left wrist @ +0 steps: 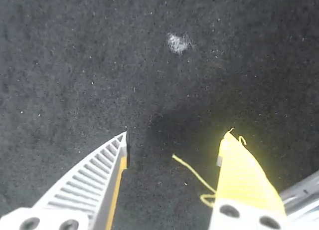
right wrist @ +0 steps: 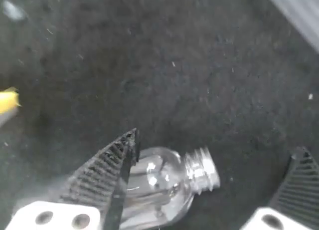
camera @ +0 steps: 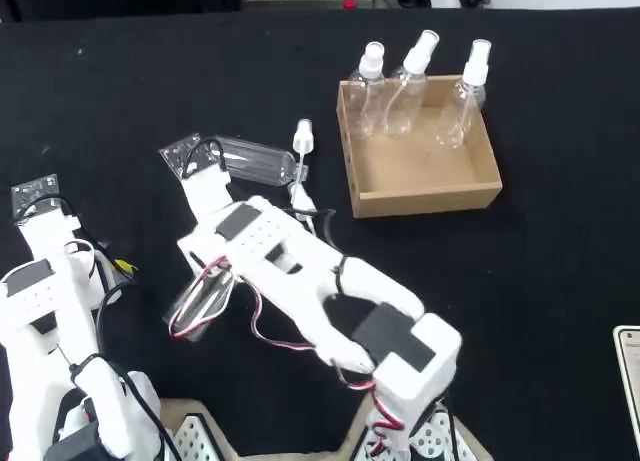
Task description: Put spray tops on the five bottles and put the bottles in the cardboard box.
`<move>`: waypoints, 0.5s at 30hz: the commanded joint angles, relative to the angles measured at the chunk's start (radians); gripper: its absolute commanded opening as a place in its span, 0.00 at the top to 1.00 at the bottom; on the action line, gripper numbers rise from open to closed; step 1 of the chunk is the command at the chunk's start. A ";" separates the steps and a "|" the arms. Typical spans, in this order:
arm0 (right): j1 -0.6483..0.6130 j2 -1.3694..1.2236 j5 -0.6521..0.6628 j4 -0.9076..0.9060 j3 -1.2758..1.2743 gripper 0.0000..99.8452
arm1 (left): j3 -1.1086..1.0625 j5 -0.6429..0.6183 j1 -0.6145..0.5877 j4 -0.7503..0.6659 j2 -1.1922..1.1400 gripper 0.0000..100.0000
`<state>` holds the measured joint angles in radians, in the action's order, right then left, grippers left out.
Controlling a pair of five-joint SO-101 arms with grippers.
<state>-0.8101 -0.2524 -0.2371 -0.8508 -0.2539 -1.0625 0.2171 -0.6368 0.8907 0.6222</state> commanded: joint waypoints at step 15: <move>-0.098 0.430 -0.164 0.150 -0.331 0.58 | -0.015 -0.012 0.004 -0.015 0.028 0.72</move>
<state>-0.8577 0.0652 -0.3061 -0.8569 -0.4565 -1.0871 0.2171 -0.6368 0.8907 0.6237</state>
